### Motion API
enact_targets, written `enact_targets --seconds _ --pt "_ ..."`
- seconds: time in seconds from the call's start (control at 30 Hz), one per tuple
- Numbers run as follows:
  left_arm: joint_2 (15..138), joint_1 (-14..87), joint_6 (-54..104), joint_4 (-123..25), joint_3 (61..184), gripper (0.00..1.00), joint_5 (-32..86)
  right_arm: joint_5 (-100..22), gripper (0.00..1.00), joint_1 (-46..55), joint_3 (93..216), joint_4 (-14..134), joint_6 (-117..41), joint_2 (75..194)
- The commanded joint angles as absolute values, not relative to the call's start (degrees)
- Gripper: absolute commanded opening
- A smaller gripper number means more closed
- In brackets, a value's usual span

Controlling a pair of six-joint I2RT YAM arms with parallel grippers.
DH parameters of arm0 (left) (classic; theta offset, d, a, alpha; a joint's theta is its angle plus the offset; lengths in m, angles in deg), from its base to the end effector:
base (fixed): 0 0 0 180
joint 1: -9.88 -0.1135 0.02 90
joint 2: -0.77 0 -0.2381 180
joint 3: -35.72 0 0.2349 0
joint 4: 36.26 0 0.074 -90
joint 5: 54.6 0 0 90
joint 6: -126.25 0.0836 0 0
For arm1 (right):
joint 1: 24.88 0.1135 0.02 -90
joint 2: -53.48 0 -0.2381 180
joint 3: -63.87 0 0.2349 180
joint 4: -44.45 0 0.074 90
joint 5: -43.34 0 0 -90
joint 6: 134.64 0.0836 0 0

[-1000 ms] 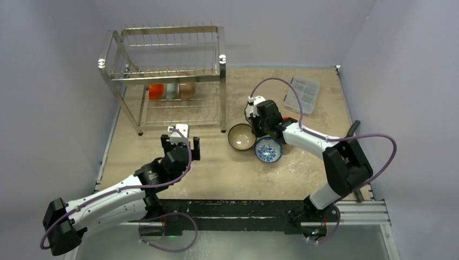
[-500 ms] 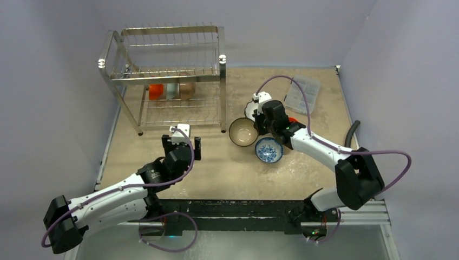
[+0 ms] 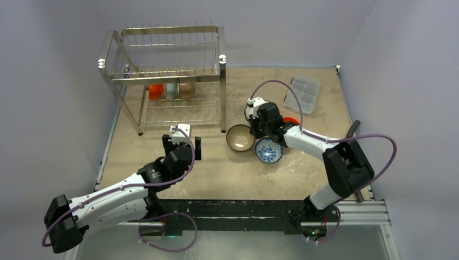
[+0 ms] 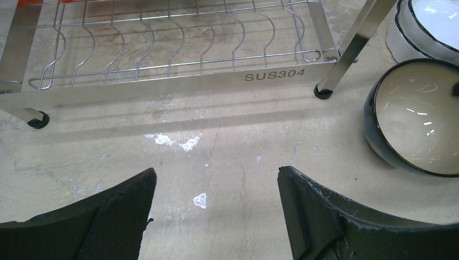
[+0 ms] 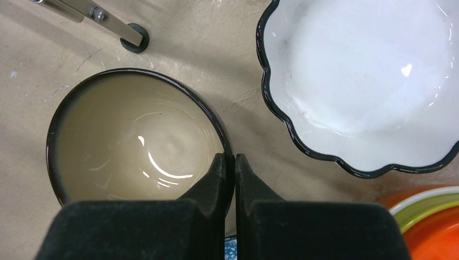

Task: Unload the bowls from the dish rack
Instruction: Move the bowl to the center of the board.

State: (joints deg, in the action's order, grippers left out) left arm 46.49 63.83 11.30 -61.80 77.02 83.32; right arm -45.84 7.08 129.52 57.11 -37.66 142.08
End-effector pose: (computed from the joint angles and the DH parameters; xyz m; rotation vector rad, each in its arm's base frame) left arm 0.1682 -0.1257 0.2009 0.0033 1.9123 -0.0444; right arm 0.3036 0.1908 0.1682 -0.4882 2.1661 0.3953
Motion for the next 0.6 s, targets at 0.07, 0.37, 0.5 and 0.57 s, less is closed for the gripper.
enact_targets --seconds 0.07,0.37,0.5,0.57 --pt "46.6 63.4 10.5 -59.8 78.5 0.82 83.6 -42.9 0.0 7.1 132.1 52.9 -37.2 143.9" --pt "46.8 63.5 10.7 -59.4 78.7 0.82 84.2 -43.3 0.4 7.0 133.0 52.6 -37.2 144.3" --pt "47.6 63.4 11.1 -58.5 78.8 0.83 84.4 -44.4 0.47 7.0 133.0 51.8 -37.3 142.7" --pt "48.0 63.4 11.1 -58.1 78.8 0.84 84.8 -44.5 0.51 7.1 132.2 50.4 -37.3 141.2"
